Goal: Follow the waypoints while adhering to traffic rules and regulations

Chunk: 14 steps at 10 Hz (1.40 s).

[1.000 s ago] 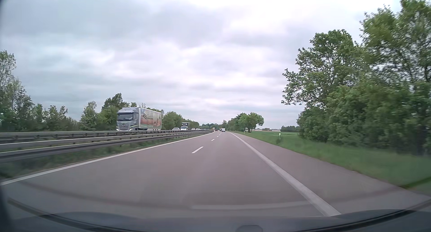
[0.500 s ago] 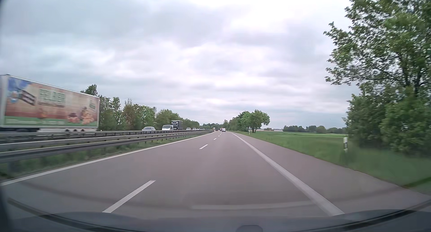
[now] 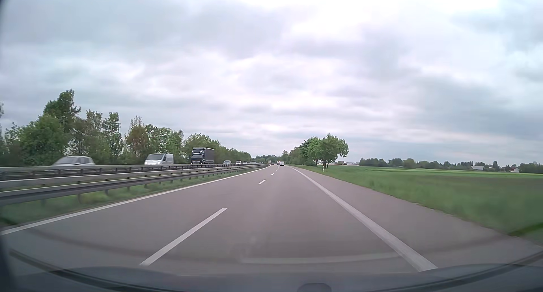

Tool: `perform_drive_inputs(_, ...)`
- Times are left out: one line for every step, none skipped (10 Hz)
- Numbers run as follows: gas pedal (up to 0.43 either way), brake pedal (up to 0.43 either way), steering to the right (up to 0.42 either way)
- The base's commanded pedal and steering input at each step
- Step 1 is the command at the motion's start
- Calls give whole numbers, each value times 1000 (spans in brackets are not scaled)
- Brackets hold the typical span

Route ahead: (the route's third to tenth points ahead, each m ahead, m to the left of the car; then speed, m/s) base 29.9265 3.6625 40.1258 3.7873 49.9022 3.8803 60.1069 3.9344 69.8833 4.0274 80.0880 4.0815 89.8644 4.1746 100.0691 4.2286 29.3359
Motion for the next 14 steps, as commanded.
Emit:
perform_drive_inputs(130, 0, 0)
perform_drive_inputs(130, 0, 0)
perform_drive_inputs(130, 0, 0)
perform_drive_inputs(130, 0, 0)
perform_drive_inputs(130, 0, 0)
perform_drive_inputs(130, 0, 0)
perform_drive_inputs(118, 0, 0)
perform_drive_inputs(118, 0, 0)
perform_drive_inputs(118, 0, 0)
perform_drive_inputs(118, 0, 0)
perform_drive_inputs(118, 0, 0)
perform_drive_inputs(118, 0, 1)
perform_drive_inputs(118, 0, 0)
perform_drive_inputs(118, 0, 0)
